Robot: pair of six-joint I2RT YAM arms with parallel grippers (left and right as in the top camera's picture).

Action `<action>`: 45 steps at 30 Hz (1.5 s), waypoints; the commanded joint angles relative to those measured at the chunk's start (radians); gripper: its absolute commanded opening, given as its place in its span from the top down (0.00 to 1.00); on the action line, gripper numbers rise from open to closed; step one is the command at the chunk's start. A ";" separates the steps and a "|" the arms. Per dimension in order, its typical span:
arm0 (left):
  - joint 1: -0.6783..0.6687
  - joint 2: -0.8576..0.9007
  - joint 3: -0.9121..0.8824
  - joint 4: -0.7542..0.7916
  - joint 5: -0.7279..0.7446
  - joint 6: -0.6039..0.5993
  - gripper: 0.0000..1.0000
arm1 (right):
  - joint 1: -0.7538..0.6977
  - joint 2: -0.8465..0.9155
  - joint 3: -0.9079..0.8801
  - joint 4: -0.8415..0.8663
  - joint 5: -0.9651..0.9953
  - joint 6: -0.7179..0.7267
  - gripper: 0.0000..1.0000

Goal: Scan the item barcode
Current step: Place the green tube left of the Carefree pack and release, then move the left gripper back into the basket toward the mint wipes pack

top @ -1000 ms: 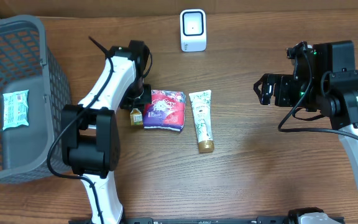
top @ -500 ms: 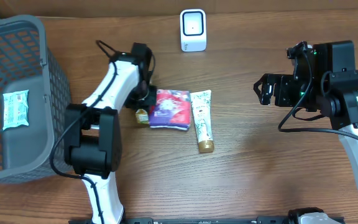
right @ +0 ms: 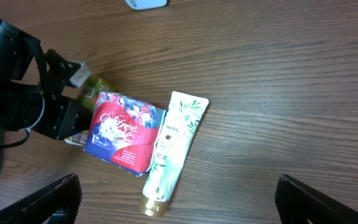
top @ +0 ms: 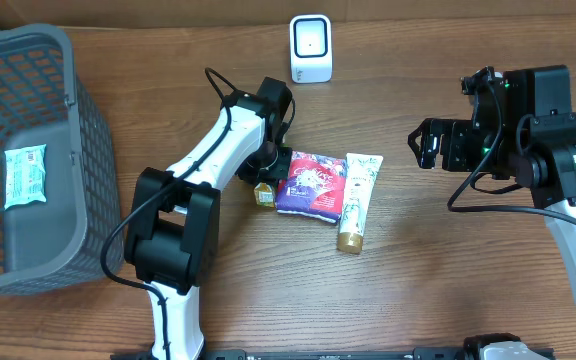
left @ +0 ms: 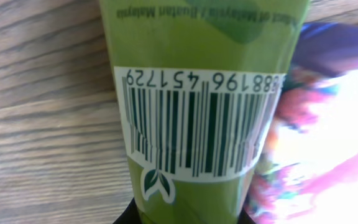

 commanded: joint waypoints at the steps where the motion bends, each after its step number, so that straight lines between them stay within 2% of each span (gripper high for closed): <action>1: 0.020 -0.001 -0.011 -0.024 -0.075 -0.040 0.96 | 0.005 -0.001 0.027 0.005 -0.006 0.000 0.00; 3: 0.021 -0.001 -0.011 -0.032 -0.089 -0.040 0.95 | 0.005 -0.001 0.027 0.005 -0.006 0.000 0.00; 4: 0.021 -0.001 -0.011 -0.034 -0.090 -0.040 0.91 | 0.005 -0.001 0.027 0.005 -0.006 0.000 0.00; 5: 0.021 -0.001 -0.011 -0.035 -0.090 -0.040 0.77 | 0.005 -0.001 0.027 0.005 -0.005 0.000 0.00; 6: 0.020 -0.001 -0.011 -0.035 -0.087 -0.040 0.67 | 0.005 -0.001 0.027 0.005 -0.006 0.000 0.00; 10: 0.017 -0.001 -0.011 -0.033 -0.045 -0.040 0.51 | 0.005 -0.001 0.027 0.005 -0.006 0.000 0.00; 17: 0.018 -0.001 -0.008 -0.032 -0.011 -0.040 0.49 | 0.005 -0.001 0.027 0.005 -0.005 0.000 0.00; 21: 0.031 -0.011 0.067 -0.089 -0.016 -0.041 0.45 | 0.005 -0.001 0.027 0.005 -0.006 0.000 0.00; 31: 0.070 -0.027 0.576 -0.393 -0.067 -0.024 0.42 | 0.005 -0.001 0.027 0.005 -0.005 0.000 0.00; 38: 0.124 -0.045 1.026 -0.610 -0.142 -0.036 0.37 | 0.005 -0.001 0.027 0.005 -0.005 0.000 0.00; 40: 0.169 -0.084 1.088 -0.610 -0.114 -0.026 0.32 | 0.005 -0.001 0.027 0.005 -0.006 0.000 0.00; 45: 0.325 -0.208 1.122 -0.610 -0.112 -0.036 0.27 | 0.005 -0.001 0.027 0.005 -0.006 0.000 0.00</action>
